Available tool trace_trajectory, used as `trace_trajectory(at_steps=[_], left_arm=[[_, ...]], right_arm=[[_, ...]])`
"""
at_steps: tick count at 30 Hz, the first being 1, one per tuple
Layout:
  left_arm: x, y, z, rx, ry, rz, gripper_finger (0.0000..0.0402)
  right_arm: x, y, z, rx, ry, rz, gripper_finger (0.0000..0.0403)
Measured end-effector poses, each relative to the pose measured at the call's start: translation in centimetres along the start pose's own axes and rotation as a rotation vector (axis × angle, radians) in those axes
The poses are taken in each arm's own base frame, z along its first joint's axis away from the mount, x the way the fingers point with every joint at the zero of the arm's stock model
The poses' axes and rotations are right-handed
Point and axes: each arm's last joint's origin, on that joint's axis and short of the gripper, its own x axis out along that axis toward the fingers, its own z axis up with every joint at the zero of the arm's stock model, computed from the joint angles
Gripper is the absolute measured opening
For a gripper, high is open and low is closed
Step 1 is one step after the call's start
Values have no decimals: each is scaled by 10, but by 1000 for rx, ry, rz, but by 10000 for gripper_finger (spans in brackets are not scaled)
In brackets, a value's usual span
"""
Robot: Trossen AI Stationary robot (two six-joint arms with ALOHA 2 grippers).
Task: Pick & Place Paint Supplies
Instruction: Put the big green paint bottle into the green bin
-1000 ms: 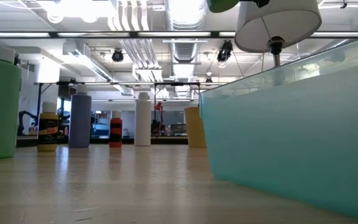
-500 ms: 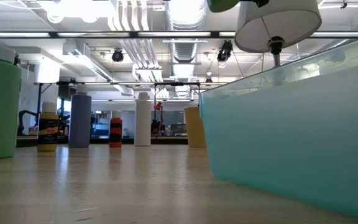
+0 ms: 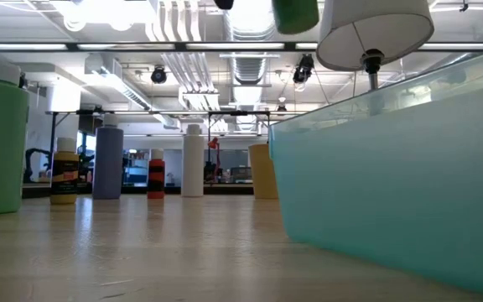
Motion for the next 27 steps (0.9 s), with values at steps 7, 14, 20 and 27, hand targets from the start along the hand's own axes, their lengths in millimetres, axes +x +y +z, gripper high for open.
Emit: trace_trajectory(at_steps=[7, 14, 20, 27], left_arm=[[0, 0, -6, 25, 191, -17, 214], [-1, 0, -4, -22, 461, -35, 213], [-5, -1, -9, -101, 581, -70, 213], [-2, -6, -17, -152, 619, -147, 213]], right_arm=[[-24, -9, 7, 85, 33, 159, 315], [-25, -9, 4, 63, 76, 204, 313], [-24, -10, 4, 63, 80, 197, 295], [-11, -16, 1, 78, 108, 177, 280]])
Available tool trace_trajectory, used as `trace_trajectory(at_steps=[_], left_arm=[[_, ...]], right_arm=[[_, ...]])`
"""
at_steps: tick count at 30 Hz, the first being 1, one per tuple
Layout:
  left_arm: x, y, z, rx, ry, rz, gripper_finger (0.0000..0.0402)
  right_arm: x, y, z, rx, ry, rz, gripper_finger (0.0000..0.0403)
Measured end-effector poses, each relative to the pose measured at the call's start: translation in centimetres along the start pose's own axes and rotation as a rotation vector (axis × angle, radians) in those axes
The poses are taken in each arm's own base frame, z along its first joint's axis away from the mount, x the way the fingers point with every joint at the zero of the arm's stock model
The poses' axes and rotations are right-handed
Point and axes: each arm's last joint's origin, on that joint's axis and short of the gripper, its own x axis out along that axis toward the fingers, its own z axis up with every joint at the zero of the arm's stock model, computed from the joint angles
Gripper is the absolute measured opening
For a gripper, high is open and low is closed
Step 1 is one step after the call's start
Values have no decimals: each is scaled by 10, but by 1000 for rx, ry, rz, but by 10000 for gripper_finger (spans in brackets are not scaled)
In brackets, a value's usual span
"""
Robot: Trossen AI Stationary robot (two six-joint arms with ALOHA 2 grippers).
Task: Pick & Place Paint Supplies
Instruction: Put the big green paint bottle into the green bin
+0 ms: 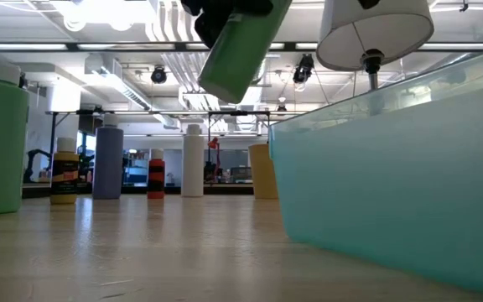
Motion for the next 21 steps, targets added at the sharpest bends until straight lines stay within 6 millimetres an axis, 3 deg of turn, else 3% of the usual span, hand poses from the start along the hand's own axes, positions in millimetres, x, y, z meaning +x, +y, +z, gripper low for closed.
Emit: trace_trajectory(at_steps=[6, 21], left_arm=[[1, 0, 0, -1, -1, -2, 213], [2, 0, -1, 8, 10, 0, 213]], right_arm=[[9, -4, 7, 29, 10, 36, 273], [48, 9, 27, -44, 115, 5, 251]])
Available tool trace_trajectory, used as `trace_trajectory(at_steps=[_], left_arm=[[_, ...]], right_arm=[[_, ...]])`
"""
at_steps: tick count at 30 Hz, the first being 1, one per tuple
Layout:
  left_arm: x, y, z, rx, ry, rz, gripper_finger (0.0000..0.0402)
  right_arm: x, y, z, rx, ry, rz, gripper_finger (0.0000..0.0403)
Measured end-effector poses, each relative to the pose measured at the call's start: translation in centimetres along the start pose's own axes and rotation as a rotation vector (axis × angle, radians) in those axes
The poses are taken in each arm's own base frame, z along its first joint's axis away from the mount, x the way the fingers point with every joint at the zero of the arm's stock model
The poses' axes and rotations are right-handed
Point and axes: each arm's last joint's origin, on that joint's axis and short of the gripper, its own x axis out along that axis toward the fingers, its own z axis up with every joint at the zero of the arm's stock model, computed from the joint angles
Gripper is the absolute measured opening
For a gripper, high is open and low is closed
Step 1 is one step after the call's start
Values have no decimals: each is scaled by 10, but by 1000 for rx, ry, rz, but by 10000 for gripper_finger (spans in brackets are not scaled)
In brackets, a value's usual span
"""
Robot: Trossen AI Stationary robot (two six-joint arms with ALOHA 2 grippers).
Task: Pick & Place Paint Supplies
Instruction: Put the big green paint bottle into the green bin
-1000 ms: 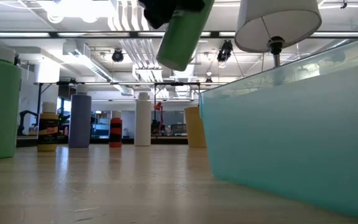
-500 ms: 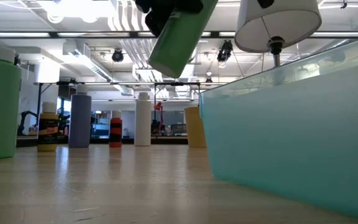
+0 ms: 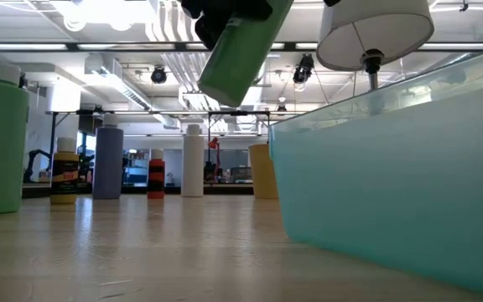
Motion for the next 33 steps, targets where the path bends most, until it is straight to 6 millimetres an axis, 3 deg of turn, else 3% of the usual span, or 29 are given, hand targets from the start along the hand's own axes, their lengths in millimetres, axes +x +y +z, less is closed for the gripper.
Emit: trace_trajectory(at_steps=[14, 24, 33], left_arm=[[0, 0, -1, 6, 8, 4, 213], [0, 0, -1, 12, 10, 3, 213], [0, 0, -1, 22, 9, 4, 215]], right_arm=[[11, -1, 4, 8, 78, -34, 200], [9, -2, 5, 9, 75, -31, 116], [9, -2, 4, 4, 78, -34, 114]])
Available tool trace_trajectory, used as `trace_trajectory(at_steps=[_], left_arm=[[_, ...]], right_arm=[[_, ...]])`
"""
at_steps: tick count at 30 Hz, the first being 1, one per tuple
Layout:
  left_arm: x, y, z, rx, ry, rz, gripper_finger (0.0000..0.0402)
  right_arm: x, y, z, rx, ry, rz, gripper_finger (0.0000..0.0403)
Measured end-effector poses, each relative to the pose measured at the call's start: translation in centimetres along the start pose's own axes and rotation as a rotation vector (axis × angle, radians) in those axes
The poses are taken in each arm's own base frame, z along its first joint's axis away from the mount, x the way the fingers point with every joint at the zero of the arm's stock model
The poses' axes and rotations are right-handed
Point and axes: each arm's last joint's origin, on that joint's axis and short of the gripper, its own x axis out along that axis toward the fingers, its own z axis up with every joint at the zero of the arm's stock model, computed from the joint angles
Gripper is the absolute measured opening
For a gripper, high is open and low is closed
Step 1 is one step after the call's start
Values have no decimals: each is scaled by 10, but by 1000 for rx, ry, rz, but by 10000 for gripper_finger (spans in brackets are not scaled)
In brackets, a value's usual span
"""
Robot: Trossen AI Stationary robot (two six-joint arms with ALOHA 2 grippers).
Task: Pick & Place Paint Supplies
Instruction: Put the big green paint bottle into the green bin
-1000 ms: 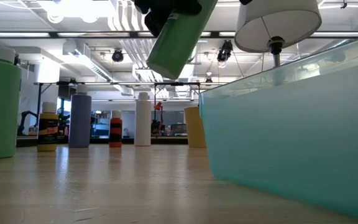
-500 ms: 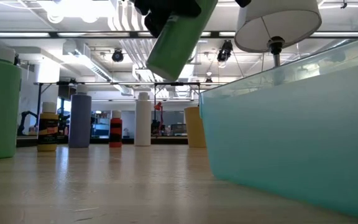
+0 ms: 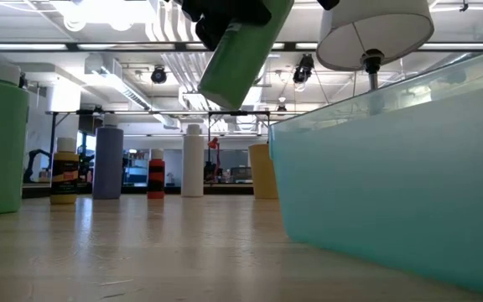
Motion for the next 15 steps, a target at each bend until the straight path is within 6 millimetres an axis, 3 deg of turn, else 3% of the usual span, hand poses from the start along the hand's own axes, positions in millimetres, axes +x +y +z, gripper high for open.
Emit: trace_trajectory(at_steps=[8, 15], left_arm=[[-2, 1, 2, -28, -13, 23, 260], [-20, 2, 8, -31, -34, 61, 296]], right_arm=[[-3, 0, 3, -21, 1, -6, 114], [-12, -3, 7, -10, 41, -28, 114]])
